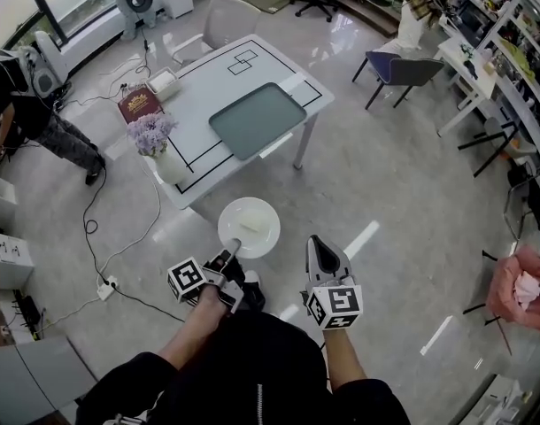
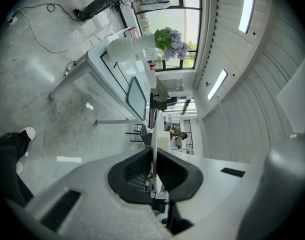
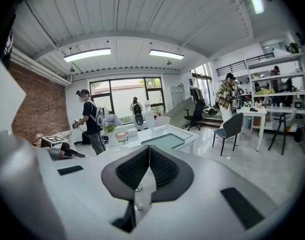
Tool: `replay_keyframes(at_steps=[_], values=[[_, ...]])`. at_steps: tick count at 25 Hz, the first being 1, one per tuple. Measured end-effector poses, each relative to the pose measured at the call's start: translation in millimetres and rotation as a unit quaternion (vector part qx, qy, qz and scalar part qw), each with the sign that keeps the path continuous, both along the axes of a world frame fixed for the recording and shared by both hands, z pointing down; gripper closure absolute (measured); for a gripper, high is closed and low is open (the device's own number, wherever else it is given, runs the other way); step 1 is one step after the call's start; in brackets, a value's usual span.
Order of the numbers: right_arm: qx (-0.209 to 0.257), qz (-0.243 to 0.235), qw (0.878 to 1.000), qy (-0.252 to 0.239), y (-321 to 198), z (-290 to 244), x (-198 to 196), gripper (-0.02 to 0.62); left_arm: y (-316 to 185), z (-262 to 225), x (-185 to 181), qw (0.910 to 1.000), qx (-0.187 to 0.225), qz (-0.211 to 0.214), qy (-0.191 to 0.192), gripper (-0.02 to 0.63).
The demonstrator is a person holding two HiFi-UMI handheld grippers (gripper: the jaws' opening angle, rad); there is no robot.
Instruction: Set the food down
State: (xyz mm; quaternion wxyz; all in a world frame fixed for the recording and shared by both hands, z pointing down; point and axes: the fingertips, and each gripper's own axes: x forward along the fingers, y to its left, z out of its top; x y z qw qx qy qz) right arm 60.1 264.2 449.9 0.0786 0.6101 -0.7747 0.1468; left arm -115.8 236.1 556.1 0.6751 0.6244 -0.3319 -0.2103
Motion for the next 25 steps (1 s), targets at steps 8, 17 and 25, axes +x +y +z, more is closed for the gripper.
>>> replay_keyframes(at_steps=[8, 17, 25], values=[[-0.004, 0.009, 1.0, 0.007, -43, 4, -8, 0.584, -41, 13, -4, 0.9998, -0.01, 0.017, 0.003, 0.584], [-0.005, 0.009, 1.0, 0.009, -77, 7, -24, 0.584, -75, 17, -15, 0.9997, -0.008, 0.02, 0.009, 0.584], [-0.001, 0.007, 1.0, 0.007, -93, 6, -32, 0.584, -94, 15, -22, 0.9998, -0.002, 0.015, 0.013, 0.584]])
